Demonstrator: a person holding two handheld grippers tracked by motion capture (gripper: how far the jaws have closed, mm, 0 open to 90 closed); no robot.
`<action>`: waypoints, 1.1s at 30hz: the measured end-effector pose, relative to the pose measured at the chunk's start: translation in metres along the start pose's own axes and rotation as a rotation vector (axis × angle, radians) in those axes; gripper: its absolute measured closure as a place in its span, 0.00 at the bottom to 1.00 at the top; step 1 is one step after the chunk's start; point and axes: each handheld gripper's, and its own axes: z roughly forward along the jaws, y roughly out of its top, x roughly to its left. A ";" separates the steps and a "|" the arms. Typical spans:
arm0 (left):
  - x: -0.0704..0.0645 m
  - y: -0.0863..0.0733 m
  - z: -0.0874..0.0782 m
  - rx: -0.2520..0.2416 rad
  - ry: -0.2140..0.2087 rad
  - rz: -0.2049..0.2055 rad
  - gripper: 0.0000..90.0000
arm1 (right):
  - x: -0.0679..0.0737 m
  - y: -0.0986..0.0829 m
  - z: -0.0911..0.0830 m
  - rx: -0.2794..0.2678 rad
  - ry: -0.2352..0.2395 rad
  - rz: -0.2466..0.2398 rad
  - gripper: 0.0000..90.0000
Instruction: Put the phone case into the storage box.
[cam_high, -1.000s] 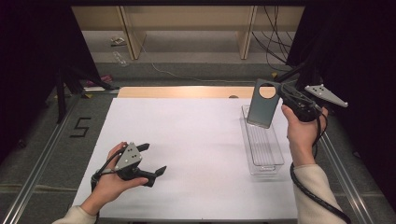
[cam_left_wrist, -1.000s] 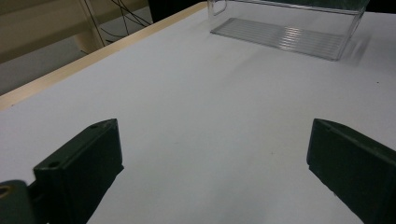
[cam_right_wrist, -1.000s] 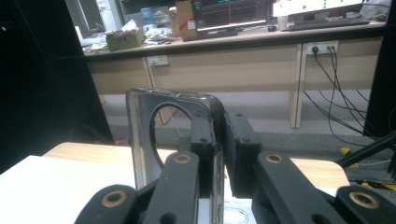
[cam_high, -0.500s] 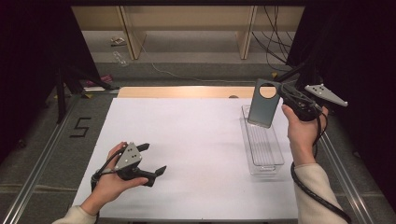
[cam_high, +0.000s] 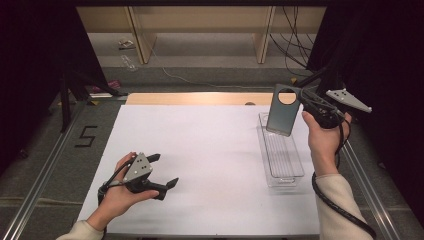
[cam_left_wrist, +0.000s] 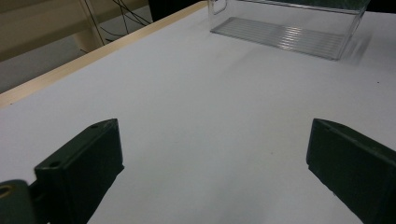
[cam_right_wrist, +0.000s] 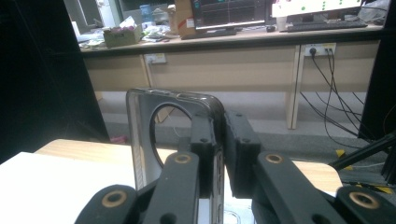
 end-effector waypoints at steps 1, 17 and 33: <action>0.000 0.000 0.000 0.000 0.000 0.000 0.04 | 0.000 0.000 0.000 0.000 0.000 -0.001 0.92; 0.001 0.000 0.000 0.000 0.002 -0.002 0.04 | -0.001 0.000 0.006 0.007 -0.006 -0.014 0.92; 0.001 -0.001 -0.001 -0.003 0.006 -0.007 0.04 | -0.002 -0.001 0.012 0.014 -0.009 -0.017 0.92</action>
